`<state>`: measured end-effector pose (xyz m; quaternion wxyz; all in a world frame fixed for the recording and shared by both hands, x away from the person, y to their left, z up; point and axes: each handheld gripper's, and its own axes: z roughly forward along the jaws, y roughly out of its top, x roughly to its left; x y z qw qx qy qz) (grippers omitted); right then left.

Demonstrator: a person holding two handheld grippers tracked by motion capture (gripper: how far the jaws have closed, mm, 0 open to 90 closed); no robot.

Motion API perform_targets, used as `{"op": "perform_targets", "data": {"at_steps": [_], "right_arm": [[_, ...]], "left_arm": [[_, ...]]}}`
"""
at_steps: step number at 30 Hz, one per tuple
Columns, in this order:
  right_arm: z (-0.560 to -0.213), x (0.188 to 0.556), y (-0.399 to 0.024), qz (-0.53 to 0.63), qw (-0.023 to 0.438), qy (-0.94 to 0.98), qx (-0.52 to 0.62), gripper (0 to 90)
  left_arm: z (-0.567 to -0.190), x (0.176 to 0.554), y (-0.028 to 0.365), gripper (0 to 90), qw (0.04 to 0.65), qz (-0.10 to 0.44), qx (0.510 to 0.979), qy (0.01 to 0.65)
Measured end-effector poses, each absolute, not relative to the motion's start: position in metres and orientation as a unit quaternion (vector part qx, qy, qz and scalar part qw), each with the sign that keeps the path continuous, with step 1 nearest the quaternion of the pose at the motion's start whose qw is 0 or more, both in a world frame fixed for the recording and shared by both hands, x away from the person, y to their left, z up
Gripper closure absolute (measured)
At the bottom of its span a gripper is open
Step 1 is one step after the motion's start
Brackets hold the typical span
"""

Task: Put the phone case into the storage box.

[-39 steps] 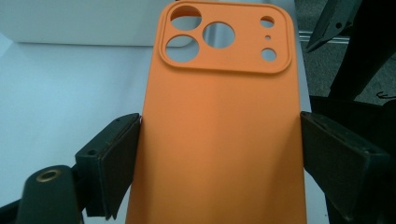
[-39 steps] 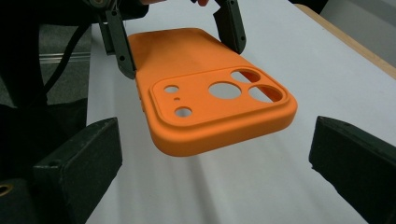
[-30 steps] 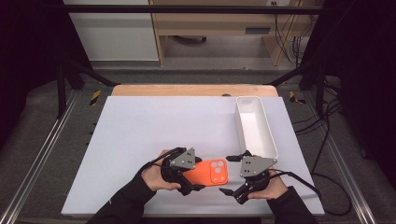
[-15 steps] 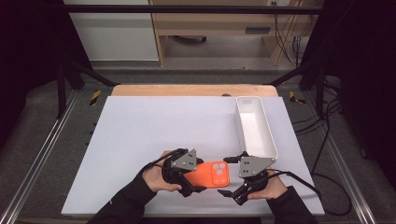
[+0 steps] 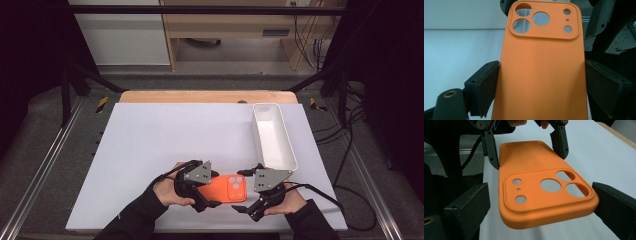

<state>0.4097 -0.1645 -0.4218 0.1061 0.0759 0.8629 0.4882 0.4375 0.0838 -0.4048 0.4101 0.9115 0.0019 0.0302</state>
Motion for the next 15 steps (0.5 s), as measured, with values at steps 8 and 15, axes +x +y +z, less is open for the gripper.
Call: {"op": "perform_targets", "data": {"at_steps": [8,15], "right_arm": [[-0.4230,0.4100,-0.1631,0.487,0.107,0.864,0.072,5.0],[-0.4240,0.4111,-0.1616,0.491,0.105,0.862,0.068,5.2]], "left_arm": [[-0.4049,0.4366,0.0823,14.9,0.406,0.028,0.913,-0.005],[-0.4052,0.4355,0.0809,14.9,0.406,0.027,0.914,-0.007]]}}
